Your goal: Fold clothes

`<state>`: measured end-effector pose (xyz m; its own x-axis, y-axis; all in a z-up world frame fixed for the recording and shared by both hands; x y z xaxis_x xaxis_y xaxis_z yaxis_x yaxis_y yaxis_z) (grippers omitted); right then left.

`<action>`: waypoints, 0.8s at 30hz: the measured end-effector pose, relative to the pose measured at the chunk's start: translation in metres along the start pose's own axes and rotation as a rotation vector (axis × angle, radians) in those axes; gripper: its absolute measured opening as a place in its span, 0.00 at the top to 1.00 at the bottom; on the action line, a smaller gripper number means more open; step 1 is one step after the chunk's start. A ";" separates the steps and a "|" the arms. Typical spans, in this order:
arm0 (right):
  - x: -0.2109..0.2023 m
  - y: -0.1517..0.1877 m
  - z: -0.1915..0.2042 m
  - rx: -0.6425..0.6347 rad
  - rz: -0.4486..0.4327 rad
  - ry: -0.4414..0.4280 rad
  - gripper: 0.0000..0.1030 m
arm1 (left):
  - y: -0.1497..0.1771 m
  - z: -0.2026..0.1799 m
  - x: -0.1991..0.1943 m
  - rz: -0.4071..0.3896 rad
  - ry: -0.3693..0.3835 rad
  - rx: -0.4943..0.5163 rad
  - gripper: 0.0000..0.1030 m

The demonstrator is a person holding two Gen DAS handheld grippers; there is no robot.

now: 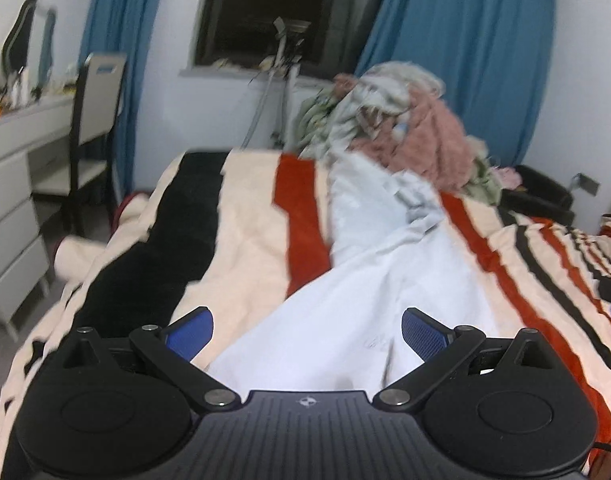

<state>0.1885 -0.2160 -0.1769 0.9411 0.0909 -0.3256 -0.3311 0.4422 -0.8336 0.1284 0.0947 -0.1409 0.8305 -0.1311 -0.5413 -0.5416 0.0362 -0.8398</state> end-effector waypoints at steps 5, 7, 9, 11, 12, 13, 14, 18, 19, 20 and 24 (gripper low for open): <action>-0.001 0.004 -0.005 0.012 -0.004 0.005 0.25 | 0.012 0.045 0.003 0.076 -0.051 -0.203 0.05; -0.003 0.003 -0.008 0.028 -0.010 0.001 0.25 | 0.017 0.062 0.002 0.096 -0.081 -0.271 0.07; -0.006 0.002 -0.011 0.044 -0.018 -0.008 0.25 | 0.022 0.073 0.003 0.117 -0.101 -0.311 0.08; -0.006 0.001 -0.013 0.052 -0.018 -0.015 0.25 | 0.028 0.080 0.005 0.145 -0.114 -0.332 0.12; -0.006 0.001 -0.013 0.058 -0.014 -0.018 0.25 | 0.030 0.083 0.008 0.158 -0.120 -0.343 0.13; -0.005 0.002 -0.014 0.064 -0.007 -0.019 0.25 | 0.033 0.085 0.010 0.172 -0.126 -0.354 0.15; -0.003 0.002 -0.015 0.071 0.002 -0.020 0.25 | 0.037 0.087 0.013 0.188 -0.135 -0.364 0.18; 0.001 0.006 -0.021 0.105 0.032 -0.010 0.25 | 0.050 0.091 0.029 0.260 -0.181 -0.369 0.28; 0.002 0.005 -0.022 0.109 0.032 0.000 0.25 | 0.053 0.090 0.033 0.276 -0.193 -0.351 0.33; 0.001 0.005 -0.024 0.109 0.028 0.013 0.25 | 0.054 0.089 0.036 0.288 -0.208 -0.325 0.39; 0.002 0.006 -0.029 0.130 0.047 0.008 0.25 | 0.049 0.074 0.034 0.276 -0.221 -0.191 0.76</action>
<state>0.1866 -0.2391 -0.1960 0.9241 0.1070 -0.3670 -0.3626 0.5496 -0.7527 0.1403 0.1650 -0.2033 0.6474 0.0748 -0.7585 -0.7451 -0.1473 -0.6505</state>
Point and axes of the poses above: each gripper's, at about its wrist camera, not at the fingertips, and x roughly the way its jaws point, z to its left, y to its underside, the point moved 10 cm from there along x, roughly the way its jaws point, and after that the axes turned 9 degrees about x, right-handed, at the moved point
